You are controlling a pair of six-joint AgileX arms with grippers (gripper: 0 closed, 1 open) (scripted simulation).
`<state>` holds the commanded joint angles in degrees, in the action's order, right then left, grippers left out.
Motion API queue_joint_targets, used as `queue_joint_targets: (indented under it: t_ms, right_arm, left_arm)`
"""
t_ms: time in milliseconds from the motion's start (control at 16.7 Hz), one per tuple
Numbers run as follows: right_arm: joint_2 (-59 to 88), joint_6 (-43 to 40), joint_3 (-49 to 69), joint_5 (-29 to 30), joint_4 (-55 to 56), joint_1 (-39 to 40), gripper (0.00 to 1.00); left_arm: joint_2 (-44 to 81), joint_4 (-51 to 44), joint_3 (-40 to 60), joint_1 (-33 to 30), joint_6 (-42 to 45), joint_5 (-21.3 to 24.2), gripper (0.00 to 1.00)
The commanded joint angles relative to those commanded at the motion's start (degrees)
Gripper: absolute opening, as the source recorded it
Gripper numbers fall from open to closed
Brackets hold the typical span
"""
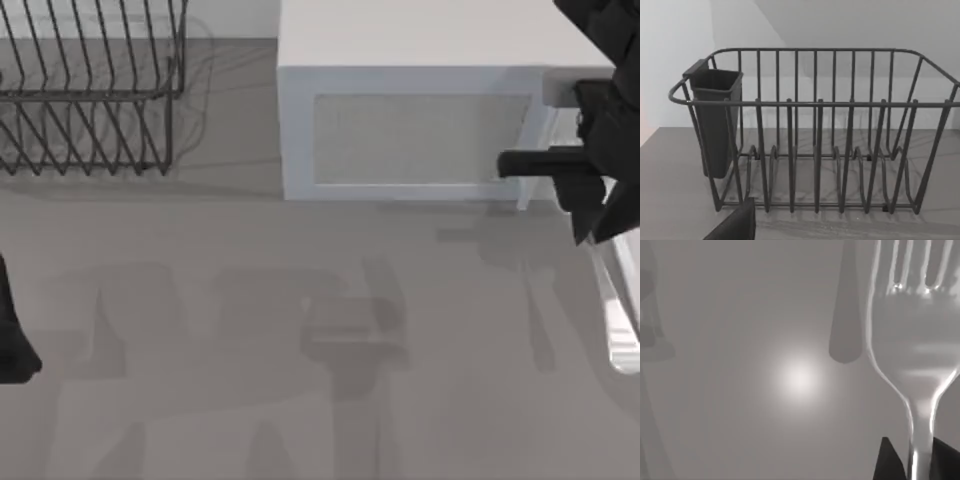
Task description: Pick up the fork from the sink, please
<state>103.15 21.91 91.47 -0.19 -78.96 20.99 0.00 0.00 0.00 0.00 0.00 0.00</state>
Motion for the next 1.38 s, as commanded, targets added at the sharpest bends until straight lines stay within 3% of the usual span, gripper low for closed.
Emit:
queue_joint_targets:
  t_ms: [300, 840, 1200, 1380]
  right_arm:
    - [0.72, 0.24, -6.99, -0.46, 4.67, 1.16, 0.0]
    - [3.89, 0.2, -19.29, 0.1, 22.82, 0.45, 0.0]
    - [3.94, 0.17, -19.78, 0.23, 24.37, 0.25, 0.0]
    - [3.94, 0.17, -19.78, 0.23, 24.37, 0.25, 0.23]
  left_arm:
    - [0.0, 0.0, 0.0, 0.0, 0.0, 0.0, 1.0]
    - [0.0, 0.0, 0.0, 0.0, 0.0, 0.0, 1.0]
    - [0.0, 0.0, 0.0, 0.0, 0.0, 0.0, 1.0]
    - [0.0, 0.0, 0.0, 0.0, 0.0, 0.0, 1.0]
